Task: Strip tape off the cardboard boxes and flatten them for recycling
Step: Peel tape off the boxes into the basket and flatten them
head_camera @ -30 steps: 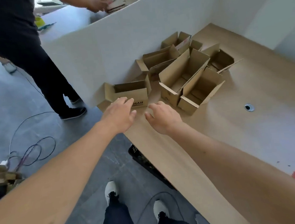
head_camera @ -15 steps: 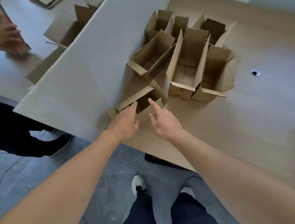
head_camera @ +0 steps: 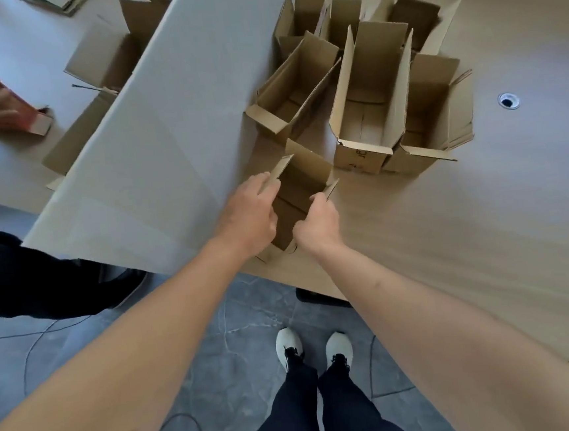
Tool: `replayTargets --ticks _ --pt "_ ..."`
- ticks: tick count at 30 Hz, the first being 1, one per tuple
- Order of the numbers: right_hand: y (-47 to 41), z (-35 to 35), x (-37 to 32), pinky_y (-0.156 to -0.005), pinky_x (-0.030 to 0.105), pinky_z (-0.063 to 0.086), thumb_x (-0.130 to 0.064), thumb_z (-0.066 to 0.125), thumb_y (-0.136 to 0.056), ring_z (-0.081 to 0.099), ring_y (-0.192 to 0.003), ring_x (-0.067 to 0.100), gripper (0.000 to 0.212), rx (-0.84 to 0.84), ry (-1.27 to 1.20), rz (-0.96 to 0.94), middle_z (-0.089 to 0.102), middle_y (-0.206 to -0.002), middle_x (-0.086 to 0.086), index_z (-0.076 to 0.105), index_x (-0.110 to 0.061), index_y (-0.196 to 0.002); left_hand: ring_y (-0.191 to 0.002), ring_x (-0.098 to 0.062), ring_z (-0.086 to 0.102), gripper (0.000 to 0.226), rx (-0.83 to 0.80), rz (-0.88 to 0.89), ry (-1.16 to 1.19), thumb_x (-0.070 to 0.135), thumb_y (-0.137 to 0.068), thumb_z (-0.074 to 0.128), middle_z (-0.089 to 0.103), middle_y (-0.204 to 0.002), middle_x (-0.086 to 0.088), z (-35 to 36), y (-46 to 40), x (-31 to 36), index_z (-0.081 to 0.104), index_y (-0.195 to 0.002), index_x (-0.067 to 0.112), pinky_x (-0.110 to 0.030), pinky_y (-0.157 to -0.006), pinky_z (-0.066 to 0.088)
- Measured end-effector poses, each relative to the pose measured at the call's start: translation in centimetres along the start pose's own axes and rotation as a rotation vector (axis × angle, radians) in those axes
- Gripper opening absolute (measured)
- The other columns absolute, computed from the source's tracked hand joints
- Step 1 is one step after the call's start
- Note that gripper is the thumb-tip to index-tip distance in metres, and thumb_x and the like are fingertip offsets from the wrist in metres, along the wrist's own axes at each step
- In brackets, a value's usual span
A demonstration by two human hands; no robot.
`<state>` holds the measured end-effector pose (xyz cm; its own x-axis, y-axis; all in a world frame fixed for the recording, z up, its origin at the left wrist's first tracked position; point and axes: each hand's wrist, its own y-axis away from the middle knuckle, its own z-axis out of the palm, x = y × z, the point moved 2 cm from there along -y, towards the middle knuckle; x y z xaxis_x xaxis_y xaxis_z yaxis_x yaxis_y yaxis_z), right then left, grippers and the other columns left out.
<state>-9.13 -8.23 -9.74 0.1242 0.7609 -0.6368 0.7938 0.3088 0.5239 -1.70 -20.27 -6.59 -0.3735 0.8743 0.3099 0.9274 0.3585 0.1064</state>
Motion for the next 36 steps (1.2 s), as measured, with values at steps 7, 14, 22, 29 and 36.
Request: replayTargets --ticks 7,14,22,29,36 --pt "1.2 -4.1 2.9 -0.095 0.040 0.054 0.007 0.060 -0.092 0.056 -0.122 0.029 0.081 0.122 0.117 -0.107 0.054 -0.139 0.007 0.028 -0.028 -0.157 -0.155 -0.031 0.017 0.061 -0.115 0.018 -0.065 0.026 -0.102 0.051 0.016 -0.169 -0.004 1.0 -0.1 4.0 0.031 -0.159 0.018 -0.044 -0.123 0.027" --pt "3.1 -11.0 7.5 -0.096 0.039 0.051 0.003 0.059 -0.098 0.057 -0.125 0.030 0.082 0.254 0.180 -0.136 0.053 -0.144 0.007 0.018 -0.029 -0.161 -0.155 -0.032 0.016 0.062 -0.135 0.113 -0.084 0.031 -0.103 0.051 0.016 -0.169 -0.007 1.7 -0.3 11.7 0.027 -0.160 0.021 -0.047 -0.124 0.024" --pt "5.1 -19.8 14.6 -0.103 0.042 0.049 0.000 0.053 -0.102 0.056 -0.126 0.032 0.075 0.456 0.157 0.014 0.053 -0.147 0.011 0.018 -0.022 -0.164 -0.154 -0.035 0.016 0.064 -0.230 0.340 -0.092 0.029 -0.103 0.051 0.014 -0.169 -0.010 4.6 -1.8 21.7 0.025 -0.160 0.018 -0.047 -0.124 0.025" --pt "6.3 -26.4 20.7 -0.105 0.040 0.045 -0.006 0.048 -0.106 0.052 -0.132 0.031 0.065 0.558 0.066 0.115 0.045 -0.156 0.007 0.021 -0.020 -0.163 -0.153 -0.036 0.018 0.063 -0.277 0.495 -0.146 0.028 -0.101 0.052 0.018 -0.167 -0.012 6.6 -3.0 30.1 0.028 -0.159 0.016 -0.049 -0.122 0.028" --pt "4.7 -32.4 27.7 -0.103 0.040 0.046 -0.005 0.049 -0.105 0.054 -0.131 0.031 0.065 0.549 0.025 0.111 0.051 -0.151 0.009 0.023 -0.023 -0.162 -0.155 -0.033 0.013 0.063 -0.320 0.509 -0.154 0.029 -0.100 0.054 0.015 -0.168 -0.010 11.1 -4.0 38.2 0.030 -0.158 0.019 -0.048 -0.123 0.027"
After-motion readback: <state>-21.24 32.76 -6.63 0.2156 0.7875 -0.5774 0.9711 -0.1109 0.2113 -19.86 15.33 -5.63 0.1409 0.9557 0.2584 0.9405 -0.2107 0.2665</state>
